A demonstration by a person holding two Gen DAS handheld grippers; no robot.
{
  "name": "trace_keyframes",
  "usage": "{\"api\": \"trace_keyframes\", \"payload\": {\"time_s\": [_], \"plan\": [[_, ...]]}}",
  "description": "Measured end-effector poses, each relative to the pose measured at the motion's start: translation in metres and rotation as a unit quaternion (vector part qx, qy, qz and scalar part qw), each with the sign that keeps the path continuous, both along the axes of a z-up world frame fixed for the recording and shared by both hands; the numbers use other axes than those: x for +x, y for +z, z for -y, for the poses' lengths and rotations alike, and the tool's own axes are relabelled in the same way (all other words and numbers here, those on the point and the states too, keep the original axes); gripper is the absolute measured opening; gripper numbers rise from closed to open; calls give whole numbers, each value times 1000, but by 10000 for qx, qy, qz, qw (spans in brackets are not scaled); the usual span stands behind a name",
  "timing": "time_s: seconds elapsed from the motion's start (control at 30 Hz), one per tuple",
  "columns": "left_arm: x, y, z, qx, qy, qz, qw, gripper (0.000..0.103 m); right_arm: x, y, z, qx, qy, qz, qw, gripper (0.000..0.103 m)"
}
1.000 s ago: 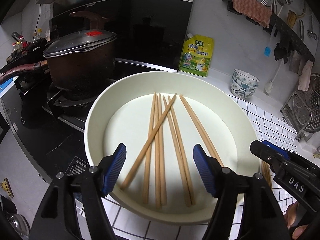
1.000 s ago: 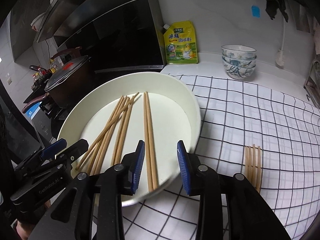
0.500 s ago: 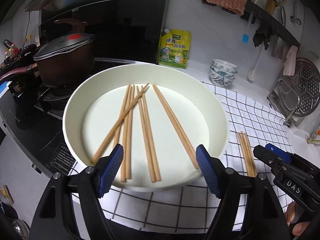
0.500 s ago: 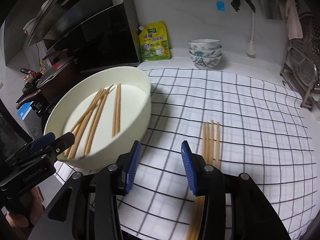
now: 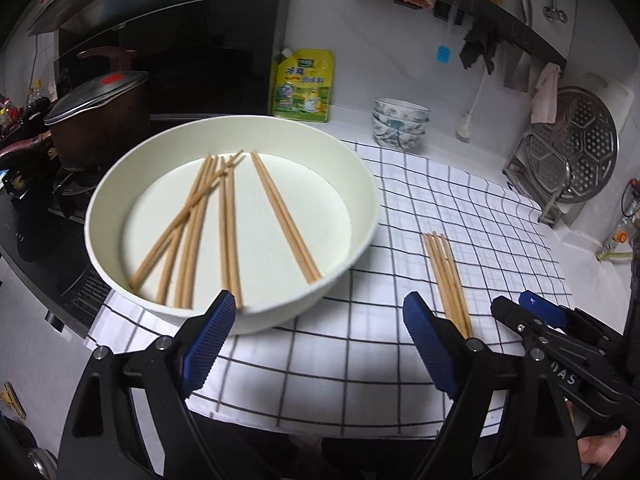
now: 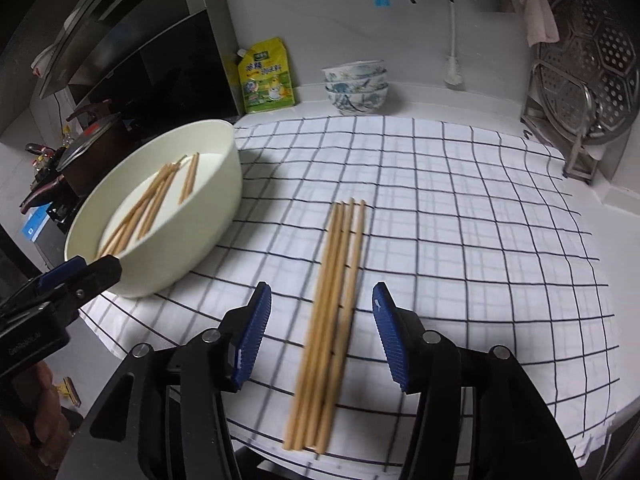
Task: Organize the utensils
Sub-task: 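Withdraw both open tools from the basin back over the remaining chopsticks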
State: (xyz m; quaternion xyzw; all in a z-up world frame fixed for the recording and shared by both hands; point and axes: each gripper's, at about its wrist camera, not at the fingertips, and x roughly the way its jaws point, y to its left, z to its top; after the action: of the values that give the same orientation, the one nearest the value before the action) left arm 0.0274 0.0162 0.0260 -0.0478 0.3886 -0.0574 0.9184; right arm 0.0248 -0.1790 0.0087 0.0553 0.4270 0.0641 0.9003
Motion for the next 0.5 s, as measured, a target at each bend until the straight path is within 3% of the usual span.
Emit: {"api": "trace_keyframes", "payload": {"time_s": [0.27, 0.5], "plan": [[-11, -12, 29, 93, -270, -123, 9995, 87, -6, -24, 25, -60, -160, -222, 9996, 51], [-14, -24, 38, 176, -153, -102, 9997, 92, -4, -44, 27, -283, -69, -436, 9986, 51]]}}
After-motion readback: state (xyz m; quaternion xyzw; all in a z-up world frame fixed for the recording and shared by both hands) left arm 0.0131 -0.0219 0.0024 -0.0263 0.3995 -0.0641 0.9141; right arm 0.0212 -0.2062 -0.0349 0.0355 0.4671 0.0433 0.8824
